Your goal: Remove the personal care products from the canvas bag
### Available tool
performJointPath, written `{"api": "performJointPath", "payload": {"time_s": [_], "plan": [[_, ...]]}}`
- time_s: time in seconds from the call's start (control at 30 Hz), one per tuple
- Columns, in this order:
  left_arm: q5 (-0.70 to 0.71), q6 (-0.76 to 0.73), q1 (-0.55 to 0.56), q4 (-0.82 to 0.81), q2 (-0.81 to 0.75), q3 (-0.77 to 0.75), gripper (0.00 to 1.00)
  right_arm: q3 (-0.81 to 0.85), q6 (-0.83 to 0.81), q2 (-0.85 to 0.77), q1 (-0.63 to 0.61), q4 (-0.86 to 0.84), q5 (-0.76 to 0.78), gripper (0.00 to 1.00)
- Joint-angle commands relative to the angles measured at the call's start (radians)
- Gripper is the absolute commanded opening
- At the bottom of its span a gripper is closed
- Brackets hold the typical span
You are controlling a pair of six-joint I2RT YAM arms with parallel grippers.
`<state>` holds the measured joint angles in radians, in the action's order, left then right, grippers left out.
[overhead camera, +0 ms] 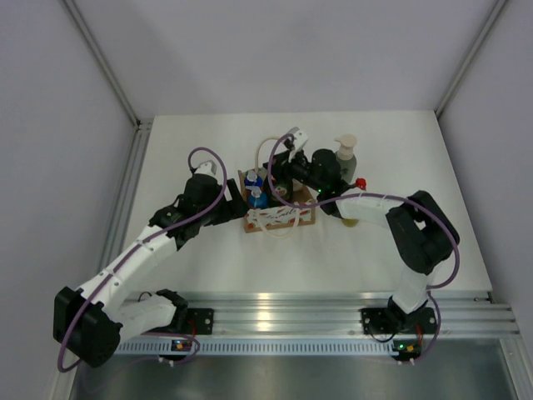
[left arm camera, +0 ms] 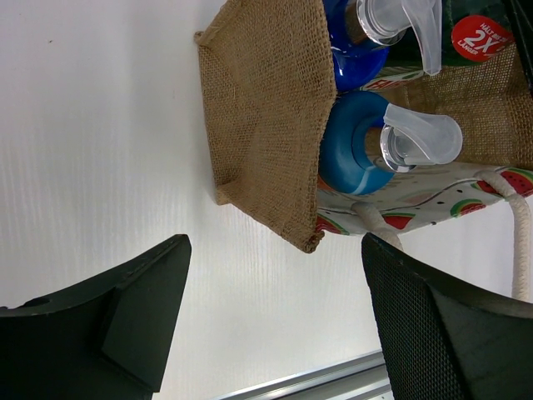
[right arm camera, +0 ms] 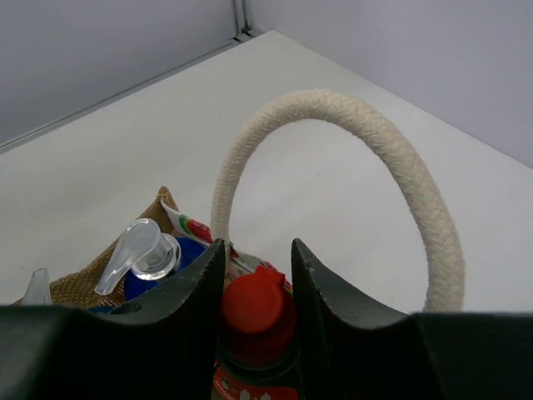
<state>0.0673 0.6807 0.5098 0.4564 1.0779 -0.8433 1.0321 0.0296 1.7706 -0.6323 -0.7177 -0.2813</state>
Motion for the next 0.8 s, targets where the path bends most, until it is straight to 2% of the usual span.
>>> {"api": "performJointPath", "payload": {"time_s": [0.0,0.1,0.23,0.53,0.77], "plan": [[-0.001,-0.013,0.004,-0.025,-0.006,0.006,0.88,0.002,0.001,0.015,-0.017,-0.104,-0.004,0.33],[0.003,-0.015,0.004,-0.025,-0.009,0.006,0.88,-0.006,0.001,0.020,-0.017,-0.112,-0.006,0.25],[0.003,-0.017,0.004,-0.025,-0.007,0.004,0.88,-0.026,0.009,0.016,-0.017,-0.149,-0.024,0.00],[0.006,-0.017,0.004,-0.027,-0.019,0.009,0.88,-0.026,0.010,-0.068,-0.036,-0.161,0.004,0.00],[0.011,-0.018,0.004,-0.025,-0.027,0.010,0.88,0.037,0.012,-0.128,-0.050,-0.023,0.106,0.00]]}}
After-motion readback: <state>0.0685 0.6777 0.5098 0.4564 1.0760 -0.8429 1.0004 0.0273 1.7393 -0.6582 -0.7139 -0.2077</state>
